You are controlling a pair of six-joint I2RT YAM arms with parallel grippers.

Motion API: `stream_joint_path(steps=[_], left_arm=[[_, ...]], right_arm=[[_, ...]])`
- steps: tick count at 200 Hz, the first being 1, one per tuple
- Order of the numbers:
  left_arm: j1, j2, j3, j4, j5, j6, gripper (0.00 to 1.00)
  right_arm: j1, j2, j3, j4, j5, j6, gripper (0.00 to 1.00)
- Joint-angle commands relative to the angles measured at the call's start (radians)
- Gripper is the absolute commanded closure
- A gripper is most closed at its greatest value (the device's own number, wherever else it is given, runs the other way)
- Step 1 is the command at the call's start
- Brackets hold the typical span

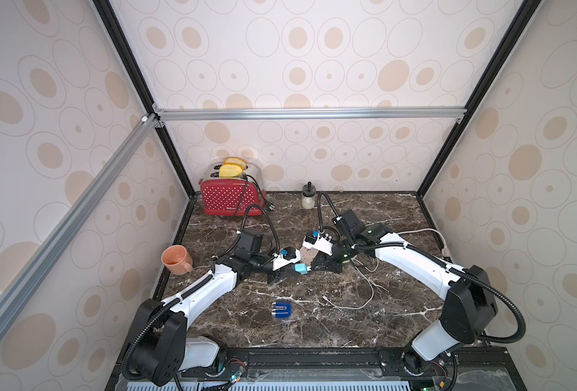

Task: Charge the electric shaver
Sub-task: Insert the charging cable into the plug, then insert the plug into the socket.

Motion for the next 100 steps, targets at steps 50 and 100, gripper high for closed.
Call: stream_joint_path(steps=[50,100], left_arm=[[0.006,-0.036,0.033,0.001,-0.038,0.061,1.00],[0.006,-0.041,0.017,0.115,-0.129,-0.034,1.00]], right_arm=[[0.004,-0.288,-0.240,0.261,0.036,0.506,0.26],[0.046,-0.321,-0.375,0.558,0.062,0.934,0.21]])
